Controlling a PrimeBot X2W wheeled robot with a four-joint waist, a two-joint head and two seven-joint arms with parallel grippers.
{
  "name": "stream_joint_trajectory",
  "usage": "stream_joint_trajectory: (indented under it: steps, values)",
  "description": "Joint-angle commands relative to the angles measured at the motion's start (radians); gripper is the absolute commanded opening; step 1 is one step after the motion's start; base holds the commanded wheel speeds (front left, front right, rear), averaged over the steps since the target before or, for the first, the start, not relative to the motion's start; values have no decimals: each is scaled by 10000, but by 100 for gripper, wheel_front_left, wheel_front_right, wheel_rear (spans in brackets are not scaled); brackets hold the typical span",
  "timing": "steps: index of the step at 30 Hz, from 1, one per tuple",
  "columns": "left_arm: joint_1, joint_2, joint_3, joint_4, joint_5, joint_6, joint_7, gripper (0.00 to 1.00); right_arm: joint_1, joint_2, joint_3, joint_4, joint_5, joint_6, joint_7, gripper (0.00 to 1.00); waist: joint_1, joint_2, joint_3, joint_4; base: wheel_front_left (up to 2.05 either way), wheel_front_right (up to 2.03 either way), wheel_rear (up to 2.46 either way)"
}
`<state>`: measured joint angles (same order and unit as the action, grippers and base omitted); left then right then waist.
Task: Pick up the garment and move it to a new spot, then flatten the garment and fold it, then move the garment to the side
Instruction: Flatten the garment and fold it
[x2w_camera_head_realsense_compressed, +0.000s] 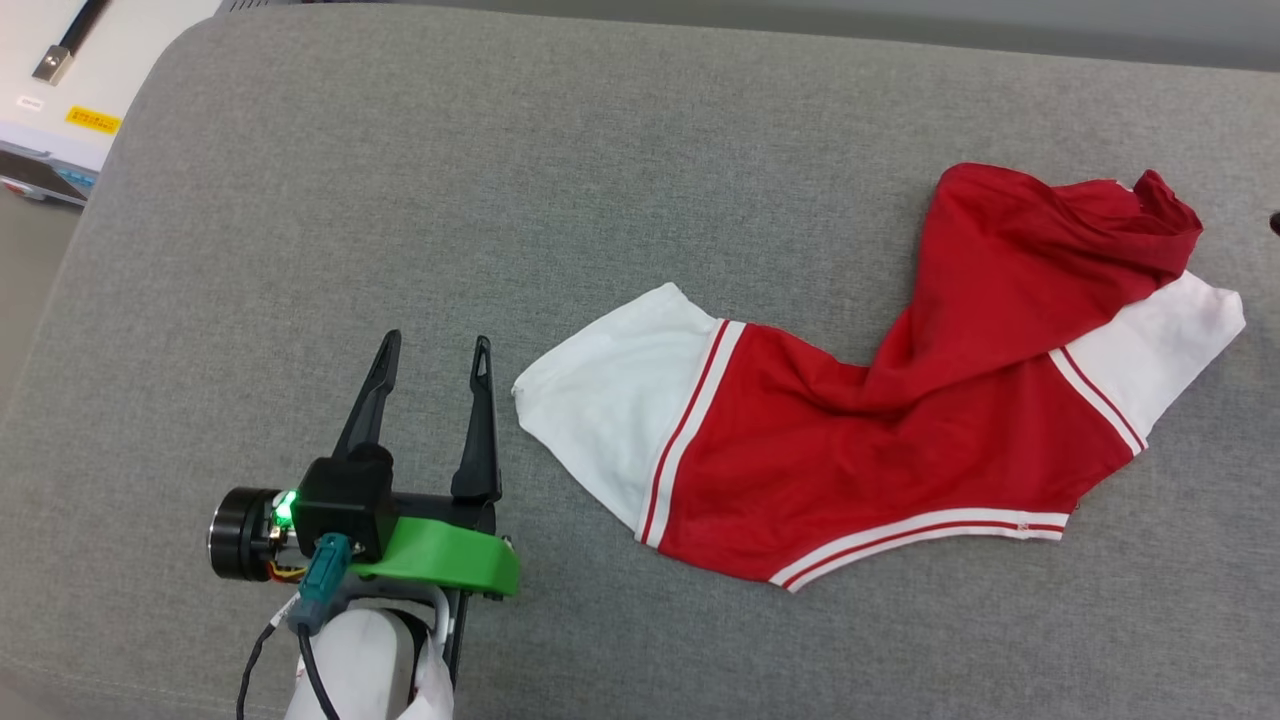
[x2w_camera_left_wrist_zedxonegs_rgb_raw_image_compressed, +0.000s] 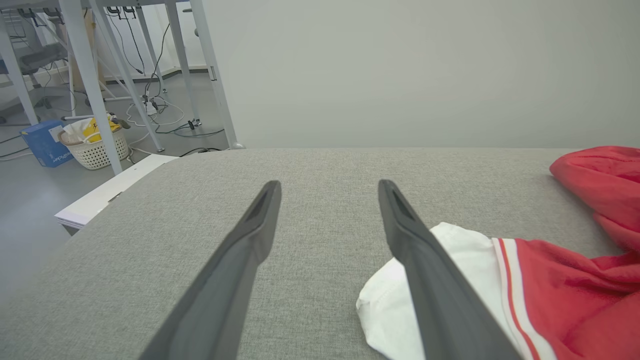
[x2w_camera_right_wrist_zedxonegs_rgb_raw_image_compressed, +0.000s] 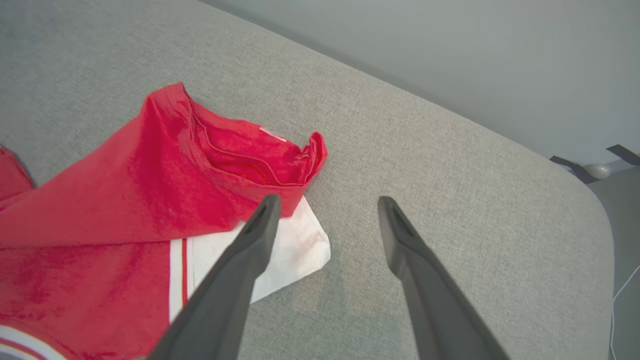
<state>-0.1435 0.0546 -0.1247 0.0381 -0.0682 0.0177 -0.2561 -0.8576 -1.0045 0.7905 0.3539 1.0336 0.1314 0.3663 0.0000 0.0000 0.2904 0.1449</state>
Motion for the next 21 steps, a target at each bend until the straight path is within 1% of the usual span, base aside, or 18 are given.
stream_joint_trajectory:
  steps: [1,4,7,10,13,16,21]
  values:
    - [40,-40,-1,-68,110,-59,-57,100,169,-142,2,-53,173,-7,564,100,0,0,148,68,0,0,0]
    - [-101,-41,-57,-111,100,-73,-57,100,176,-177,-76,156,343,-7,1781,100,0,0,377,179,0,0,0]
    - [-258,-41,-186,-131,13,-37,-57,100,204,121,-259,745,365,-7,2534,100,0,0,616,339,0,0,0]
    - [-392,-42,-304,-137,-65,22,-57,100,184,530,-479,1377,230,-7,2763,100,0,0,873,504,0,0,0]
    - [-528,-42,-346,-148,-110,74,-57,100,144,1058,-723,1925,142,-7,2696,100,0,0,1149,651,0,0,0]
    - [-621,-42,-331,-140,-124,120,-57,100,222,1326,-489,2188,-335,-7,2836,100,0,0,1321,718,0,0,0]
    - [-695,-42,-326,-74,-163,184,-57,100,650,1637,-120,2474,-466,-7,3389,100,0,0,1354,700,0,0,0]
